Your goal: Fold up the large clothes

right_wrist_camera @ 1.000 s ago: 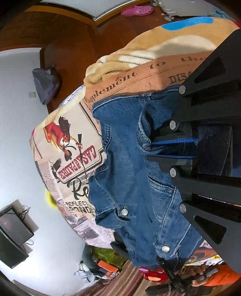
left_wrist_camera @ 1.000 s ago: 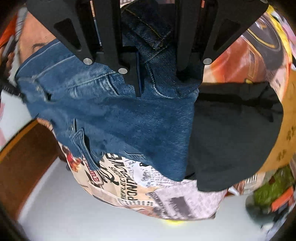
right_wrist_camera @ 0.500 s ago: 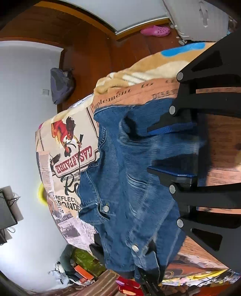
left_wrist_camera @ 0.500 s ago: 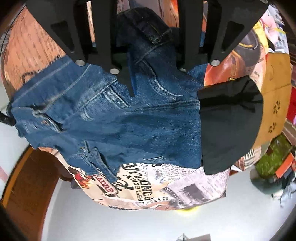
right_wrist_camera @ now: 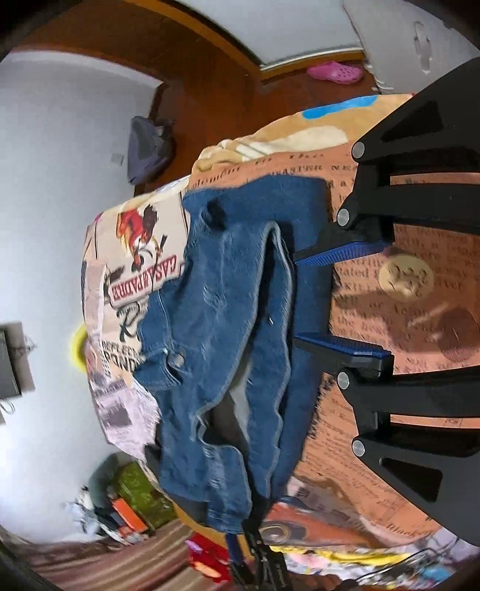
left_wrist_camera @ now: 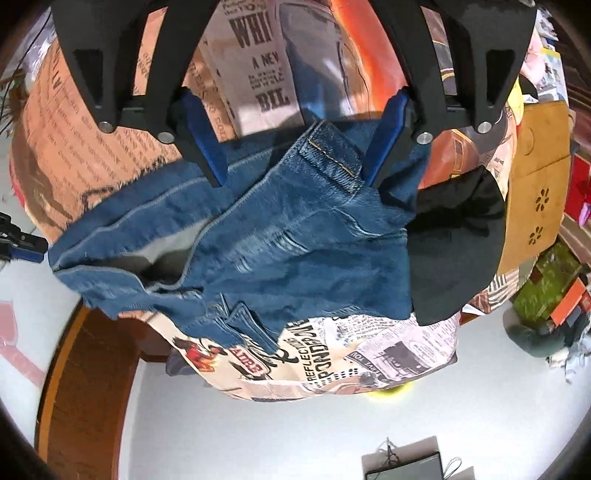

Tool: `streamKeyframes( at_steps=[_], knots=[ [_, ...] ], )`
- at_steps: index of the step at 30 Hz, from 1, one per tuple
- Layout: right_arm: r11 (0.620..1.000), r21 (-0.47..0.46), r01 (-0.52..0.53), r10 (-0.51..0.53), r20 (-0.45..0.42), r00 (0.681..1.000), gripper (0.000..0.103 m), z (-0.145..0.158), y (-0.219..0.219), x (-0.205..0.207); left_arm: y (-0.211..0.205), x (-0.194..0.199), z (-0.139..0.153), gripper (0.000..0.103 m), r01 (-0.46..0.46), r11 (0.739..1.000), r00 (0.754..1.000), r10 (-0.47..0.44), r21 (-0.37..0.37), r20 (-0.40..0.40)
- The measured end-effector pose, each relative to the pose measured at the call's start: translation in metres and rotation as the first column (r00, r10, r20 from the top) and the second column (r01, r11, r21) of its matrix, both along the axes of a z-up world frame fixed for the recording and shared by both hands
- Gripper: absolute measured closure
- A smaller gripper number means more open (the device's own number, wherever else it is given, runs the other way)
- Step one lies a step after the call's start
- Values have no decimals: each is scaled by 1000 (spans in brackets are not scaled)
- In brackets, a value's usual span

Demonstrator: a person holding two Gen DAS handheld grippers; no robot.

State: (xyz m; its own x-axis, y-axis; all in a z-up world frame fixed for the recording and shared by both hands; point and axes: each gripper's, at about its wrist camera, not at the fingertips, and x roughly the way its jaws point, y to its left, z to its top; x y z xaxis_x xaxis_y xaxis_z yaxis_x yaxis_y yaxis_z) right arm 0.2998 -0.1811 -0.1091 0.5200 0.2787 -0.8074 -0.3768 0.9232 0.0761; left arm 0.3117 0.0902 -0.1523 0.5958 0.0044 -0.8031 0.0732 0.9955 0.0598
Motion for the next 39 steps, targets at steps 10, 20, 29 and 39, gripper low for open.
streamKeyframes(
  at_steps=[10,20,29,39],
  knots=[
    [984,-63,-165,162,-60,985,69,-26,48,-12,-25,-29,-7,23,73,997,997,-74,32,22],
    [981,-37,-190,186,-91,978,69,-40,62,-12,3,-37,-7,22,15,1000,1000,-15,-11,-6],
    [988,-14,-155,153,-101,983,69,-43,52,-5,28,-31,-25,50,-20,991,998,12,-135,-63],
    [982,-40,-186,178,-162,971,69,-53,61,15,-12,25,-51,70,115,991,983,-123,-64,-137]
  ],
)
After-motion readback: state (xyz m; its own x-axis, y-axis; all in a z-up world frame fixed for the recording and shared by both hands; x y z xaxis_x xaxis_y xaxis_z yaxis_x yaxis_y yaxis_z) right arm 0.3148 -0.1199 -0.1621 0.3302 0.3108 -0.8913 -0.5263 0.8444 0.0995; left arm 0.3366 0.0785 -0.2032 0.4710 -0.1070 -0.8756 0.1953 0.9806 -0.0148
